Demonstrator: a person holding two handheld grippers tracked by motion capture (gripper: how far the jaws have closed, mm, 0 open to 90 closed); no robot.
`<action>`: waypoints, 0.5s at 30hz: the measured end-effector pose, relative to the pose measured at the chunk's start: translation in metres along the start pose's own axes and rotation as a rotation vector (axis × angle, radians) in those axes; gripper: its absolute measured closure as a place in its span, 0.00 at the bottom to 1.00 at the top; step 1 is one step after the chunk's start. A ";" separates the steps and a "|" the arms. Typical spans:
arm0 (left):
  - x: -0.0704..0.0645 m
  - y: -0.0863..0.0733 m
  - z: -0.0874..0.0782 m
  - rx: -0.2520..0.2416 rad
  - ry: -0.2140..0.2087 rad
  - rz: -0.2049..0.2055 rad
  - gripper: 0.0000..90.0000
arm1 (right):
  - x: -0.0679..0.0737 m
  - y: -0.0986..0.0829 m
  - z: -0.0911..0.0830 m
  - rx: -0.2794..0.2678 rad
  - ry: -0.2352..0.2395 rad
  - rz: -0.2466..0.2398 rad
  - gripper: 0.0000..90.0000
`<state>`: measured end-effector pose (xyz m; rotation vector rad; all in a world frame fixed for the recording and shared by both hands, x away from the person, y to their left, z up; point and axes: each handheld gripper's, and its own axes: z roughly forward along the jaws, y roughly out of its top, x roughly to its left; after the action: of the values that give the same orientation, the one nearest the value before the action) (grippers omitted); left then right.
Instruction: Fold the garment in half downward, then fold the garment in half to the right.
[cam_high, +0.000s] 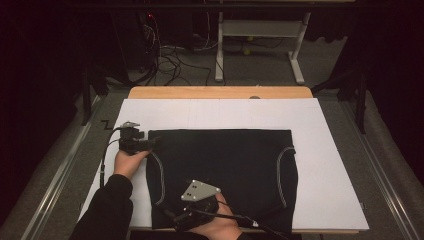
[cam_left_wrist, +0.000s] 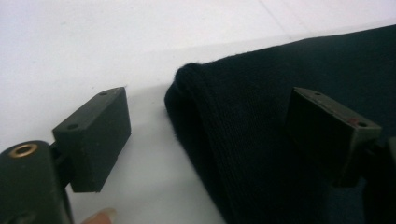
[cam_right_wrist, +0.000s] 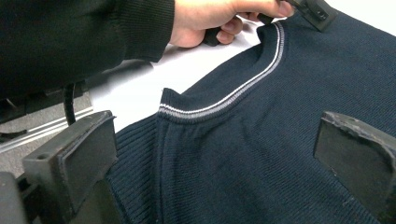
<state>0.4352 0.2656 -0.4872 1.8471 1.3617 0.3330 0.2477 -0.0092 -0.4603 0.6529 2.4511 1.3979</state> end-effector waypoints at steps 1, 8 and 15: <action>-0.002 0.001 0.002 0.015 0.010 0.014 0.16 | 0.000 0.000 0.000 0.001 -0.003 -0.003 0.00; -0.008 0.002 0.005 0.047 0.078 0.042 0.34 | 0.004 -0.003 0.002 0.029 -0.009 -0.017 0.00; -0.007 0.000 0.003 0.027 0.034 0.049 0.62 | 0.011 0.002 0.004 0.029 -0.004 0.001 0.00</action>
<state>0.4348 0.2578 -0.4873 1.9075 1.3512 0.3741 0.2406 -0.0003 -0.4604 0.6624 2.4721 1.3626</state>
